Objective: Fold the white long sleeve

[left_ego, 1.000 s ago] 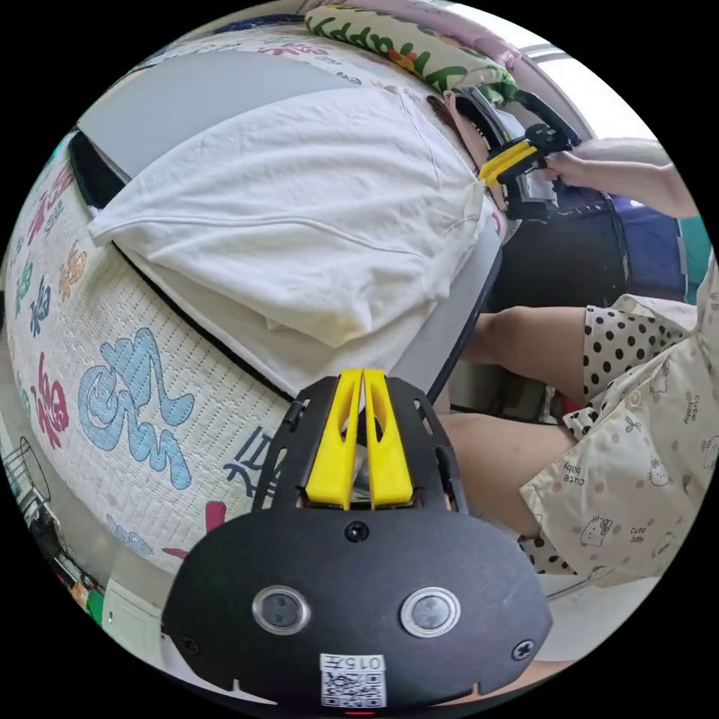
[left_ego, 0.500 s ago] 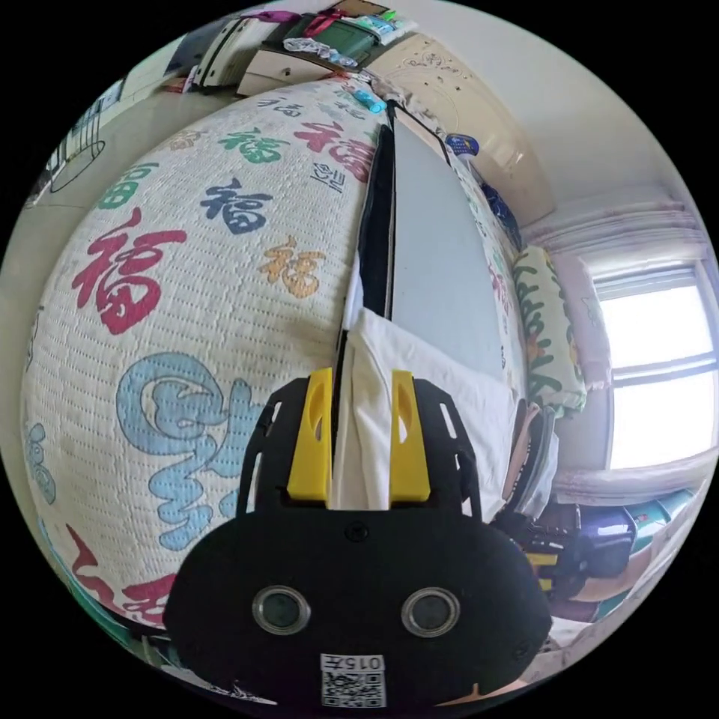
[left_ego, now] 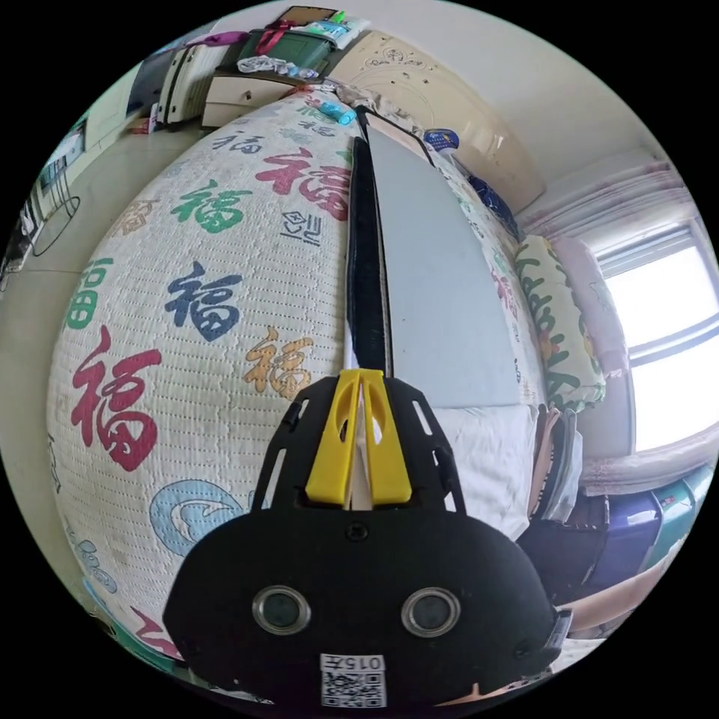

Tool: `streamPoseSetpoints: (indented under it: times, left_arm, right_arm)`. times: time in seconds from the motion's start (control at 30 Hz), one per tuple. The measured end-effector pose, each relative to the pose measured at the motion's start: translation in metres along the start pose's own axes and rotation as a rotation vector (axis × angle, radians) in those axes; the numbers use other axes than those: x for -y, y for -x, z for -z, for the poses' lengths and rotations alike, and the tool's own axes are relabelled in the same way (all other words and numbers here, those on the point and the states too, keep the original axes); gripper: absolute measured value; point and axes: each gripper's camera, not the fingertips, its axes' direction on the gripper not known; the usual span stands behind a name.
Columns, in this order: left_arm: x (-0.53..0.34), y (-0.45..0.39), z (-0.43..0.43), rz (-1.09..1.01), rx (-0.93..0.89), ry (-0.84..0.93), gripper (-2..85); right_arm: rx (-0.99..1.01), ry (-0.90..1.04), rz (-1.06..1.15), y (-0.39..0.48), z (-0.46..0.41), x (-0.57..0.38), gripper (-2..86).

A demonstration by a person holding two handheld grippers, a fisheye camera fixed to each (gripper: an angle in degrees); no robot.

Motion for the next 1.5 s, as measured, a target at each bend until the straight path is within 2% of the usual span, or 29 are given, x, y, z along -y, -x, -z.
streamPoseSetpoints:
  times: [0.07,0.2,0.3,0.4,0.47,0.53,0.63,0.73,0.8,0.93,1.1,1.27,1.37,1.5]
  left_arm:
    - [0.001,-0.001,0.0,0.006,0.089,-0.027,-0.5]
    - [0.0,-0.01,0.008,-0.029,0.095,-0.003,0.9]
    - [-0.018,-0.043,0.031,-0.213,0.037,0.007,4.1]
    - [-0.057,-0.091,0.038,-0.468,-0.025,0.148,5.8]
    - [-0.099,-0.13,0.03,-0.627,-0.096,0.299,6.1]
    - [-0.13,-0.157,0.017,-0.696,-0.138,0.403,6.0]
    - [-0.164,-0.192,-0.014,-0.697,-0.229,0.539,6.0]
    - [-0.189,-0.215,-0.04,-0.764,-0.14,0.648,5.9]
    - [-0.197,-0.22,-0.043,-0.804,-0.086,0.661,5.7]
    - [-0.188,-0.234,-0.034,-0.792,-0.051,0.737,5.5]
    - [-0.156,-0.275,-0.002,-0.811,-0.045,0.663,7.2]
    - [-0.092,-0.347,-0.002,-0.821,-0.052,0.478,9.3]
    - [-0.053,-0.393,-0.031,-0.819,-0.06,0.435,10.6]
    - [-0.018,-0.45,-0.075,-0.809,-0.03,0.441,11.6]
  right_arm:
    - [-0.011,0.045,-0.008,0.007,-0.009,0.006,2.3]
    - [0.107,0.02,-0.039,0.005,0.015,0.009,6.6]
    - [0.191,-0.061,-0.082,-0.003,0.069,-0.015,7.3]
    - [0.195,-0.09,-0.218,-0.028,0.115,-0.071,7.3]
    - [0.135,-0.036,-0.336,-0.051,0.136,-0.121,6.7]
    - [0.078,0.027,-0.41,-0.065,0.143,-0.151,6.0]
    - [0.101,0.103,-0.516,-0.084,0.146,-0.17,5.0]
    - [0.122,0.177,-0.506,-0.077,0.149,-0.171,1.7]
    - [0.117,0.241,-0.52,-0.069,0.149,-0.175,0.7]
    - [0.181,0.12,-0.623,-0.069,0.204,-0.19,1.1]
    - [0.239,-0.081,-0.89,-0.092,0.292,-0.249,6.7]
    - [0.249,-0.203,-1.2,-0.111,0.348,-0.356,9.0]
    - [0.272,-0.213,-1.295,-0.118,0.356,-0.393,10.1]
    - [0.365,-0.24,-1.305,-0.122,0.362,-0.403,10.7]
